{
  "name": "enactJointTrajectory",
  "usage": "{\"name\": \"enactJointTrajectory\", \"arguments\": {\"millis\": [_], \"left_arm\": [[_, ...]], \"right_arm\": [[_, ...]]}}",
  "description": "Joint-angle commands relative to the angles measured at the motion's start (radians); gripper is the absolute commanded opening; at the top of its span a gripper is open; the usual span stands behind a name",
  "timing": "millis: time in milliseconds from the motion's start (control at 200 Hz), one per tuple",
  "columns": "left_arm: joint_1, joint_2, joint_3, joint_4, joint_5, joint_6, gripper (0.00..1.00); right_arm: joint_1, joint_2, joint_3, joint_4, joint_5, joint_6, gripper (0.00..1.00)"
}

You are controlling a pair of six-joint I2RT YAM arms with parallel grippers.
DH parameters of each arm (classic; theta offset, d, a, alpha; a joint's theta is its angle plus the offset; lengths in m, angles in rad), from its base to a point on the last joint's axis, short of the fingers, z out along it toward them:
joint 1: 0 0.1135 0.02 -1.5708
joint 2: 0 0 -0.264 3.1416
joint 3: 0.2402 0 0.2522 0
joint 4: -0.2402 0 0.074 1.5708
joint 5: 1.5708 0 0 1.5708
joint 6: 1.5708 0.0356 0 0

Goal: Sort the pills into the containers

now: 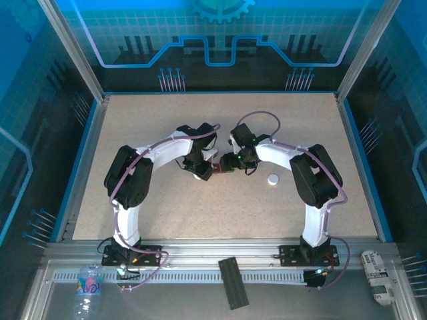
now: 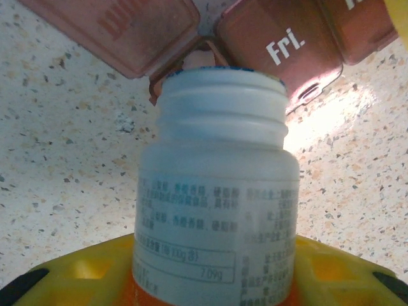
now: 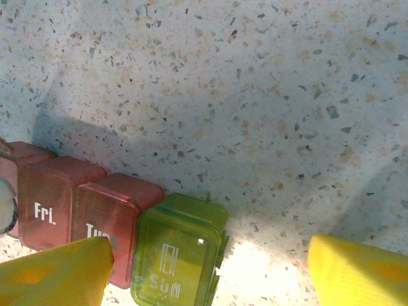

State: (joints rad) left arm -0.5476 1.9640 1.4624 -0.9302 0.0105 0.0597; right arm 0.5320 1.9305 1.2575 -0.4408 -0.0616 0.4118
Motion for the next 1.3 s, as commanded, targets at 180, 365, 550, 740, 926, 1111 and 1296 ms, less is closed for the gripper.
{"name": "enactJointTrajectory", "arguments": {"millis": [180, 365, 550, 740, 926, 1111, 1296], "left_arm": [[-0.008, 0.012, 0.041, -0.039, -0.034, 0.017, 0.00], [-0.008, 0.003, 0.042, -0.039, -0.035, 0.017, 0.00], [-0.008, -0.007, 0.041, -0.038, -0.032, 0.018, 0.00], [-0.006, -0.022, 0.019, -0.020, -0.017, 0.013, 0.00], [-0.002, -0.062, -0.039, 0.030, 0.002, -0.011, 0.00], [0.002, -0.110, -0.101, 0.087, 0.019, -0.032, 0.00], [0.003, -0.163, -0.164, 0.158, 0.037, -0.045, 0.00]], "right_arm": [[0.013, 0.024, -0.015, -0.021, 0.000, 0.009, 0.81], [0.014, 0.025, -0.015, -0.021, 0.000, 0.009, 0.81], [0.014, 0.025, -0.015, -0.021, 0.001, 0.009, 0.81], [0.014, 0.030, -0.015, -0.021, 0.000, 0.012, 0.81], [0.013, 0.030, -0.017, -0.019, 0.000, 0.014, 0.81], [0.014, 0.036, -0.015, -0.018, -0.001, 0.017, 0.81], [0.014, 0.038, -0.015, -0.018, -0.003, 0.020, 0.81]]}}
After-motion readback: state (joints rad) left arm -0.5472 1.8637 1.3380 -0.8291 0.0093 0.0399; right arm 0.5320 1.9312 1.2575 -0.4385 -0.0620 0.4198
